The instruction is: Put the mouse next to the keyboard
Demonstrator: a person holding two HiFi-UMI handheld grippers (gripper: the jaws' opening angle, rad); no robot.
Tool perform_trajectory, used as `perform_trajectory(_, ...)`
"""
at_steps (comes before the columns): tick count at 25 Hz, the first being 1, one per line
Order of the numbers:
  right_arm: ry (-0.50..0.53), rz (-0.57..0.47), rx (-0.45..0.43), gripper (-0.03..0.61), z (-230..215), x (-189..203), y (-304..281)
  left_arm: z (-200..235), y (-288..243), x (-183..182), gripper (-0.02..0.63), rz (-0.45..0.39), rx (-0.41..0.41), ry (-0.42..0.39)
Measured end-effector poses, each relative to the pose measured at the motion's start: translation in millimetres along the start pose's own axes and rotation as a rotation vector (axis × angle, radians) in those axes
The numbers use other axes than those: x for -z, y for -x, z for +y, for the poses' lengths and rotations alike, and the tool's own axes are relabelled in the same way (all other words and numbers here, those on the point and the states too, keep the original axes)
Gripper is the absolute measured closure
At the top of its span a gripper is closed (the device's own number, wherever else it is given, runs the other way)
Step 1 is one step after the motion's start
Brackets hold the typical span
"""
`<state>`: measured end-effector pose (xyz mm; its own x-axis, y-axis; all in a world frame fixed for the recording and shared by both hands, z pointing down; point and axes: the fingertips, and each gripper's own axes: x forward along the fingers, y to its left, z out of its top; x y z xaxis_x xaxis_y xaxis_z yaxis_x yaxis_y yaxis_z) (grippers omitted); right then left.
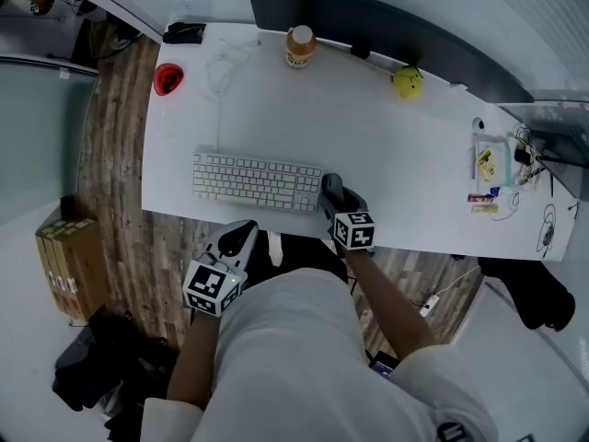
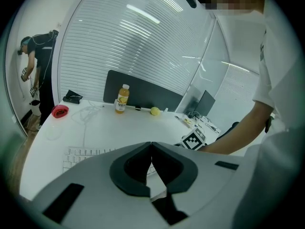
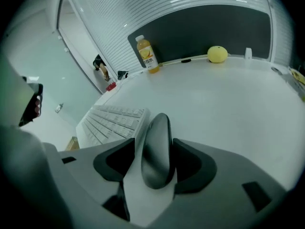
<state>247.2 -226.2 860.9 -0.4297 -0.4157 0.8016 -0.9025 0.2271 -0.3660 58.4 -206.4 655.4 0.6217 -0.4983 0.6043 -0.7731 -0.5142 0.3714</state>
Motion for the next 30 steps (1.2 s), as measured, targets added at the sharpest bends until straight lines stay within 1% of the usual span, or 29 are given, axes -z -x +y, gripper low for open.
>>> perform_trajectory(3, 0.089, 0.033, 0.024, 0.325, -4.3, 2.3, 3.0, -3.5, -1.1, -2.7, 0.595, -0.008, -0.008, -0.006)
perform_trajectory(6, 0.132, 0.063, 0.033, 0.321, -9.8, 6.8, 6.4, -7.0, -2.0, -5.8, 0.595, -0.021, -0.018, -0.014)
perform_trajectory(9, 0.172, 0.066, 0.023, 0.319, -11.4, 9.2, 10.7, -11.2, -1.4, -7.5, 0.595, -0.032, -0.029, -0.024)
perform_trajectory(14, 0.248, 0.004, 0.017, 0.319, -8.2, -0.7, 28.0, -17.6, 4.1, -7.4, 0.595, -0.049, -0.053, -0.041)
perform_trajectory(20, 0.247, -0.096, 0.013, 0.322, -3.8, -18.1, 54.4, -25.9, 10.8, -7.1, 0.595, -0.076, -0.061, -0.063)
perform_trajectory(25, 0.231, -0.166, 0.039, 0.374, 0.2, -25.8, 78.4, -31.4, 20.0, -5.1, 0.595, -0.092, -0.053, -0.086)
perform_trajectory(29, 0.22, -0.233, 0.05, 0.455, 9.4, -27.9, 96.1, -31.7, 34.7, 0.0, 0.595, -0.113, -0.056, -0.099)
perform_trajectory(30, 0.221, -0.246, 0.049, 0.467, 13.1, -27.2, 100.3, -32.2, 39.8, 2.1, 0.595, -0.12, -0.056, -0.1)
